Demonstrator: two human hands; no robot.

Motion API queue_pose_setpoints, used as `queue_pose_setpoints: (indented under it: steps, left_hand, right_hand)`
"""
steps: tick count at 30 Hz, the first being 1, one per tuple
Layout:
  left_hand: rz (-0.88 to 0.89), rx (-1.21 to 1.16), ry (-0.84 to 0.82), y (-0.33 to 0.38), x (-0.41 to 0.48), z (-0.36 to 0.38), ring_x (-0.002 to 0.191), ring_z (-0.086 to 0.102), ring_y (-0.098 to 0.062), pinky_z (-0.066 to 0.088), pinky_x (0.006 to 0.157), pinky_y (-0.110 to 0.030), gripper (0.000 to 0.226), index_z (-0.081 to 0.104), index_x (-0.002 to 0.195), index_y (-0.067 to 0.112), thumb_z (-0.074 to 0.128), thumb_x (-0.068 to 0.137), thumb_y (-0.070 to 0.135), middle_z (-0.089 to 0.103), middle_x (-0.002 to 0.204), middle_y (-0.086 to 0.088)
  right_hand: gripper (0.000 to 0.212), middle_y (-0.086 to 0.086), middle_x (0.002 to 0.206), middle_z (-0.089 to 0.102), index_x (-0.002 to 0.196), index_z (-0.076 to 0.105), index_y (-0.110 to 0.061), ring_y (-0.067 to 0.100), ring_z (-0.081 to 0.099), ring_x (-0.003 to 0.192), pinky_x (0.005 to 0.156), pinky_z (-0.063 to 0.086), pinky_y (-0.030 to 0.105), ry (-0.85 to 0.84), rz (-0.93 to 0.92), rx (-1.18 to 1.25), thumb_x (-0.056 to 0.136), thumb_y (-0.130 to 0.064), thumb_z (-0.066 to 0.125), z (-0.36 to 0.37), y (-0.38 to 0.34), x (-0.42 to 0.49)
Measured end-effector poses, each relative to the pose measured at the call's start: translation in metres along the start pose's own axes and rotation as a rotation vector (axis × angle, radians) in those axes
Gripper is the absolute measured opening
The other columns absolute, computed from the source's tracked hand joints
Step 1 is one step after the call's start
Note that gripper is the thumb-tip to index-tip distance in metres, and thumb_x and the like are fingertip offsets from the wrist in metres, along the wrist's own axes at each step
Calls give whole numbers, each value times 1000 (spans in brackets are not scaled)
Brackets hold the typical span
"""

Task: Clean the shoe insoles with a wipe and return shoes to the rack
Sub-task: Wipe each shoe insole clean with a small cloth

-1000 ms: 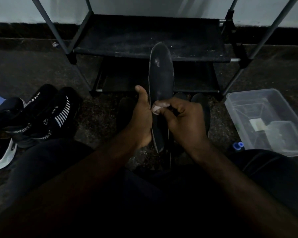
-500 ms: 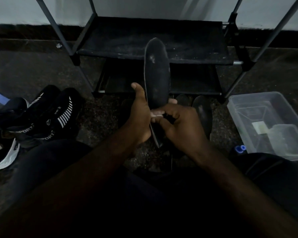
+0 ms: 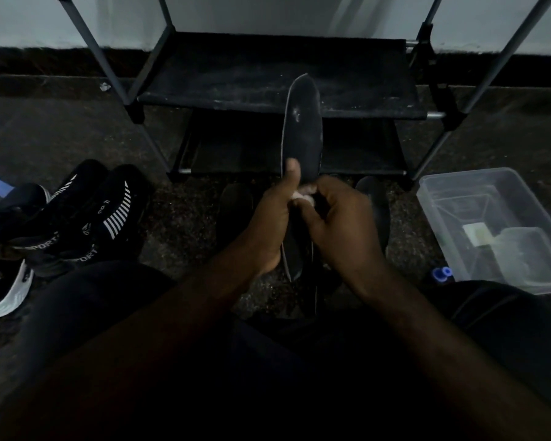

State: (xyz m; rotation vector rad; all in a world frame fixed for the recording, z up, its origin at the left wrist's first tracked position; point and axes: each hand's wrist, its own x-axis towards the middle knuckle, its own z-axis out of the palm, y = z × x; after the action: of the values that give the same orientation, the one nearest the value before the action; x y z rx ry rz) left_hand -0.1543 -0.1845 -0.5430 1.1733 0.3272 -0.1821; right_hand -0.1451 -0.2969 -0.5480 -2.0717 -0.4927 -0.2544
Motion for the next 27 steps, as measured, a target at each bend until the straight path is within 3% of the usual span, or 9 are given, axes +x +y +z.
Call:
queue_pose_setpoints:
  steps: [3, 8, 13, 15, 18, 21, 23, 25, 27]
  left_hand:
    - [-28, -35, -5, 0, 2, 4, 79, 68, -20, 55, 75, -30, 52, 67, 92, 5, 39, 98, 48, 70, 85, -11]
    - [-25, -114, 113, 5, 1, -2, 96, 70, -25, 56, 79, -31, 67, 65, 112, 1, 32, 97, 58, 72, 103, -16]
    - [-39, -45, 41, 5, 1, 4, 84, 71, -18, 56, 80, -29, 77, 79, 75, 15, 20, 99, 58, 75, 85, -7]
    - [-46, -42, 79, 4, 3, 2, 89, 71, -20, 56, 81, -29, 72, 76, 87, 11, 24, 98, 59, 75, 90, -9]
    - [-88, -79, 86, 6, 1, -4, 108, 66, -29, 54, 89, -33, 81, 65, 108, -2, 23, 94, 65, 68, 114, -21]
    - [-73, -136, 80, 7, 3, -2, 98, 66, -29, 55, 85, -34, 73, 65, 102, 3, 22, 97, 61, 68, 108, -21]
    - [-48, -137, 91, 7, 4, 1, 90, 65, -26, 56, 81, -31, 67, 64, 98, 6, 22, 98, 58, 67, 101, -18]
    - [-80, -142, 82, 7, 4, -1, 90, 64, -23, 56, 78, -29, 73, 64, 103, 4, 20, 97, 61, 66, 105, -19]
    - [-127, -143, 32, 10, 2, -3, 102, 63, -26, 54, 85, -30, 86, 62, 113, -4, 18, 93, 68, 63, 118, -22]
  right_hand:
    - [4, -3, 90, 72, 93, 69, -15, 12, 67, 84, 75, 56, 41, 52, 46, -4, 90, -17, 67, -2, 6, 2]
    - [9, -6, 91, 72, 93, 72, -14, 6, 67, 86, 78, 55, 27, -112, -82, 67, 87, -8, 69, 3, -7, -4]
    - [3, -12, 83, 71, 91, 72, -19, 4, 67, 77, 72, 57, 34, 33, 89, 62, 89, -20, 71, -5, 13, 9]
    - [7, -10, 88, 73, 93, 74, -17, 3, 69, 82, 77, 58, 33, -24, 38, 120, 88, -14, 70, -2, 3, 2]
    - [10, -10, 90, 73, 94, 74, -14, 1, 68, 86, 81, 56, 26, -153, -30, 163, 87, -7, 70, 1, -3, -5]
    - [5, -9, 88, 74, 92, 73, -17, 5, 69, 81, 76, 58, 39, -21, 92, 112, 88, -16, 72, -1, 13, 6]
    - [2, -9, 85, 73, 90, 72, -17, 5, 68, 79, 74, 58, 39, 34, 124, 96, 88, -17, 71, -2, 15, 7]
    - [3, -8, 86, 72, 90, 71, -16, 4, 68, 81, 75, 58, 35, -30, 74, 141, 88, -14, 71, 1, 4, -1]
    - [6, -6, 89, 72, 91, 71, -14, 6, 68, 85, 78, 57, 33, -136, -18, 132, 87, -10, 70, 4, -3, -7]
